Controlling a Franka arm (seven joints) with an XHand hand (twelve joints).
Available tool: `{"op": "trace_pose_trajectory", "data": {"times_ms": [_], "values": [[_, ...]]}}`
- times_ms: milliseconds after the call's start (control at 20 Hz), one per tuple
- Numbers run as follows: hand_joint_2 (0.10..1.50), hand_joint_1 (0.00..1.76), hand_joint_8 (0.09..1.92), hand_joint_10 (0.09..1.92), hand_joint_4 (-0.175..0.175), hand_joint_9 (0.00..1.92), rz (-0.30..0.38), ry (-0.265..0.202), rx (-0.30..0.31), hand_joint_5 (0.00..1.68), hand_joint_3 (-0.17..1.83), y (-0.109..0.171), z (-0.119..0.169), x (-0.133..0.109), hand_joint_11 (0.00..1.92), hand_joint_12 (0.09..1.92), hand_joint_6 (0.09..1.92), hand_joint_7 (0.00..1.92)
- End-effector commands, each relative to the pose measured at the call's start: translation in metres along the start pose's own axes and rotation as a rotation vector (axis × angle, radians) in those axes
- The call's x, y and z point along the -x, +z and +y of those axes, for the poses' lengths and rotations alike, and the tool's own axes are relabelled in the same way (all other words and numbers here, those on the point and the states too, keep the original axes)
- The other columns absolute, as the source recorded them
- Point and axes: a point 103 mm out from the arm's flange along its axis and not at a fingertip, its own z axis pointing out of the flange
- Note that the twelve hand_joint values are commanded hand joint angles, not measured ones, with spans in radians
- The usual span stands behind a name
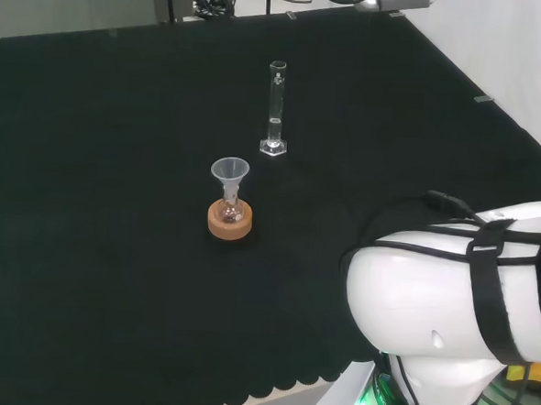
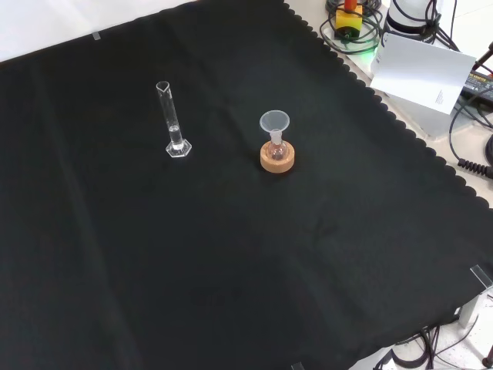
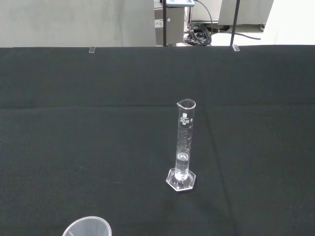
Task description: Pick up the graduated cylinder.
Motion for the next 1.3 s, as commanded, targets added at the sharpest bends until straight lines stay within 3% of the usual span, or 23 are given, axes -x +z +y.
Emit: {"op": "trace_pose_trajectory", "data": {"times_ms": [50, 150, 250, 550, 950, 1100, 1300], "values": [[1.11, 0.33, 0.56, 0.55, -0.048, 0.39, -0.016, -0.002, 0.009, 0.34, 0.47, -0.001, 0.000, 0.000, 0.19, 1.26, 0.38, 0.20], [1.19, 0.17, 0.52, 0.58, -0.028, 0.24, -0.022, 0.002, 0.010, 0.28, 0.39, 0.000, 0.000, -0.003, 0.04, 1.33, 0.15, 0.07], [1.22, 0.14, 0.51, 0.61, -0.023, 0.20, -0.020, 0.013, 0.009, 0.27, 0.35, 0.000, 0.000, -0.004, 0.01, 1.35, 0.09, 0.04], [1.22, 0.14, 0.51, 0.63, -0.022, 0.19, -0.007, 0.043, -0.004, 0.28, 0.33, 0.007, 0.017, 0.006, 0.00, 1.36, 0.09, 0.04], [1.19, 0.22, 0.53, 0.64, -0.028, 0.21, 0.043, 0.101, -0.026, 0.30, 0.31, 0.045, 0.066, 0.031, 0.00, 1.38, 0.09, 0.07], [1.19, 0.23, 0.53, 0.64, -0.030, 0.22, 0.033, 0.108, -0.034, 0.30, 0.30, 0.065, 0.080, 0.041, 0.01, 1.39, 0.09, 0.08], [1.16, 0.30, 0.54, 0.64, -0.032, 0.24, 0.067, 0.088, -0.037, 0.30, 0.29, 0.094, 0.101, 0.056, 0.03, 1.39, 0.09, 0.09]]}}
